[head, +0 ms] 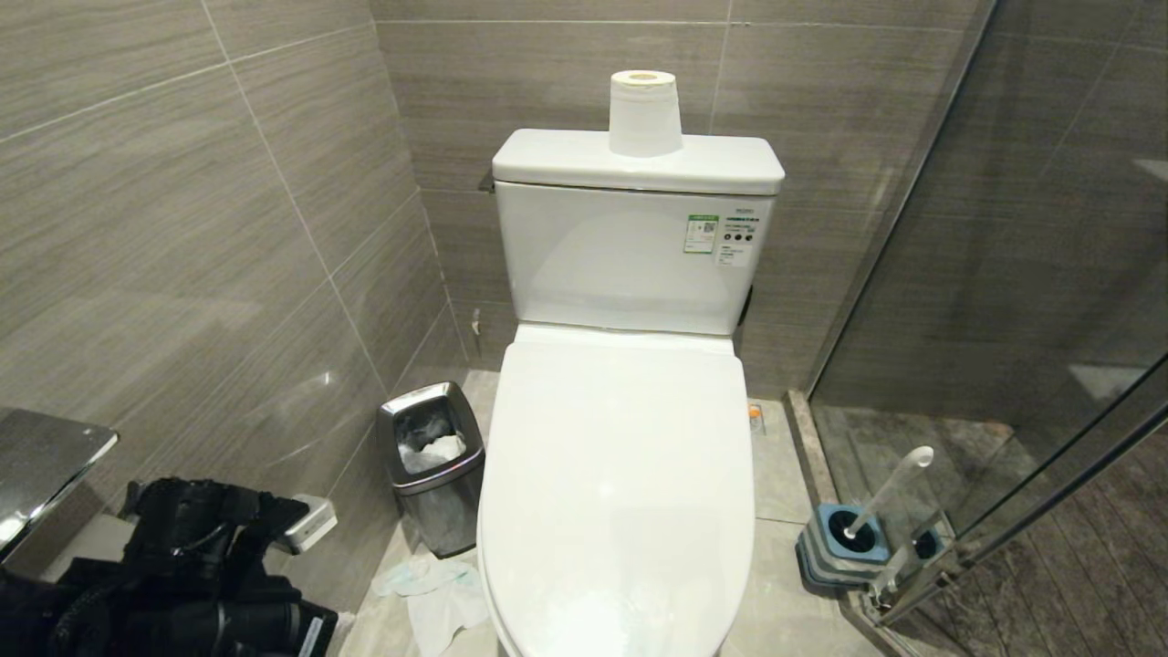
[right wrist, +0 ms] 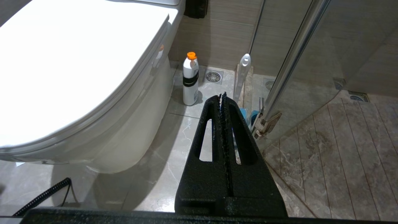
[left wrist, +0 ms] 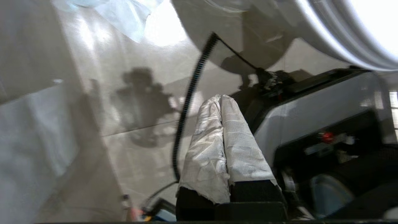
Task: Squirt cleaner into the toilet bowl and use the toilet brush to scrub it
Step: Use the left hand to lift the toilet lid slightly
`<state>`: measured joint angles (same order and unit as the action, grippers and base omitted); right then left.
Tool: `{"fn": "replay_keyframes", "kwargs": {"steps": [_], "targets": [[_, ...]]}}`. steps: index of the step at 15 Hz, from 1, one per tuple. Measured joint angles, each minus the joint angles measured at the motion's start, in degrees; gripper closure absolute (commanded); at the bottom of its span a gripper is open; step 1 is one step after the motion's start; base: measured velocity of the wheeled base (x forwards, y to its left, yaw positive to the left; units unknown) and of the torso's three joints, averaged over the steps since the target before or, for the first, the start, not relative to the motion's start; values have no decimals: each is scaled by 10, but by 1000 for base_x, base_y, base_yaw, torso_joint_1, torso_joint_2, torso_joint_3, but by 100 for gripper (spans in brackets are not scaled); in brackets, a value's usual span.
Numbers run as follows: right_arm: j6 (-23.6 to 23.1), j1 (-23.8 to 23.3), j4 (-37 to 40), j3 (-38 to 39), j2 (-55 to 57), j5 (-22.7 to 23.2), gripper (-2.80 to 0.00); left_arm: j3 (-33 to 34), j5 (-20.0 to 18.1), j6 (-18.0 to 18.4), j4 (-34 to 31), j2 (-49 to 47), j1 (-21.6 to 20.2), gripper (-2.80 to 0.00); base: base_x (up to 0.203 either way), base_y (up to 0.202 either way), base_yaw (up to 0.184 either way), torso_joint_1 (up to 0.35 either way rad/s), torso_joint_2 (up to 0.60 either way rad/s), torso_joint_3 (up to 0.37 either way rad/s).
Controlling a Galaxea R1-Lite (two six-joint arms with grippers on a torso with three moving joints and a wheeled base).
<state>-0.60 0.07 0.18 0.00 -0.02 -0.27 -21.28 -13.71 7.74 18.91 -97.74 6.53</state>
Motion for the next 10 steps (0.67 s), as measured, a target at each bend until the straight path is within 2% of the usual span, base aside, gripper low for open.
{"fn": "replay_keyframes", "kwargs": {"steps": [4, 10], "targets": [[0, 0, 0, 0, 0, 0, 0, -23, -51, -49, -3, -41, 6, 0, 0, 0, 0, 0, 0, 0], [0, 0, 0, 0, 0, 0, 0, -61, -193, -189, 1, -80, 4, 0, 0, 0, 0, 0, 0, 0]]}}
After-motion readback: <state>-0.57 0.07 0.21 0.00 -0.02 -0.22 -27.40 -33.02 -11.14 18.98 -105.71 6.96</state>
